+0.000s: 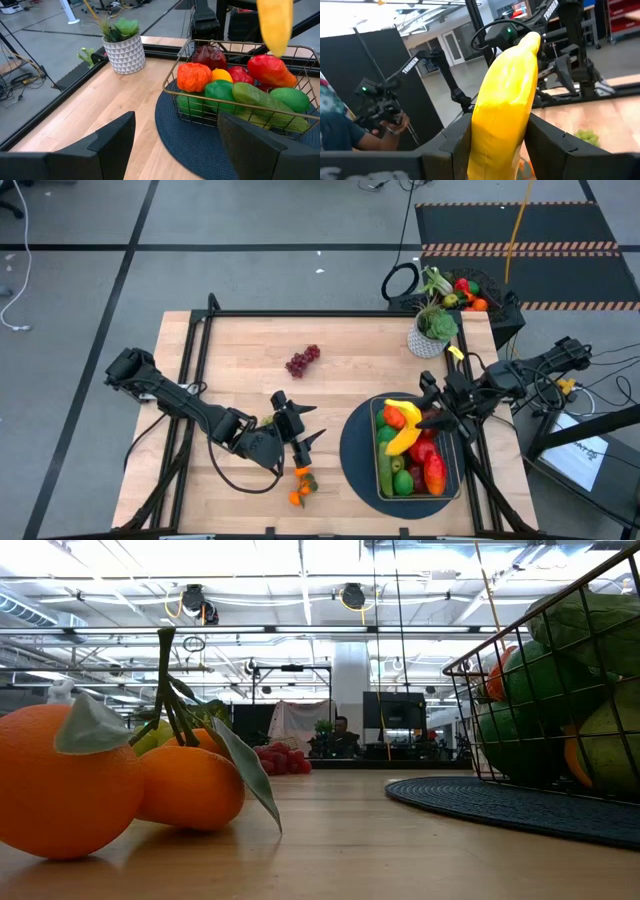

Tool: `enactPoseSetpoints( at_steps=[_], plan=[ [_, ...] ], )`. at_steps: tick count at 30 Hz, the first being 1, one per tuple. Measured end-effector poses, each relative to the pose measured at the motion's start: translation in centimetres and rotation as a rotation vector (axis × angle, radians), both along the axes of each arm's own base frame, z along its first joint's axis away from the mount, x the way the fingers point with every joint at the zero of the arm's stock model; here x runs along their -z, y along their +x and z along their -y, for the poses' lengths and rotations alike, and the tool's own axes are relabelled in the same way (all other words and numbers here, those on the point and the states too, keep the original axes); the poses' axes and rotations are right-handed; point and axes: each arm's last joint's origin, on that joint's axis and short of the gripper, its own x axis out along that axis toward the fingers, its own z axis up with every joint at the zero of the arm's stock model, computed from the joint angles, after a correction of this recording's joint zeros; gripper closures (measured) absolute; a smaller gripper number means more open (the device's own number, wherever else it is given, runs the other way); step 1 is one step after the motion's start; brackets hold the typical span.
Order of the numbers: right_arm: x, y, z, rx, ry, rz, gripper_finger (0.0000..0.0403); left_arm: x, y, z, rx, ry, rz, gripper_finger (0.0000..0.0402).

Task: Build produce basket
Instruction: Put the banana into the wire basket

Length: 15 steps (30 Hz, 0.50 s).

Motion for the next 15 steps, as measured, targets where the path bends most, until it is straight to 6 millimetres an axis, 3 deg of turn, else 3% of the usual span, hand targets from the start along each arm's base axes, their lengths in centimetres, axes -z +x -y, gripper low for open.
enactPoseSetpoints(
  at_steps=[15],
  plan=[
    [0.85,0.05,-0.02,0.001,0.234,-0.197,0.0248,-0.03,0.01,0.01,0.002,0.003,0.000,0.0121]
  ],
)
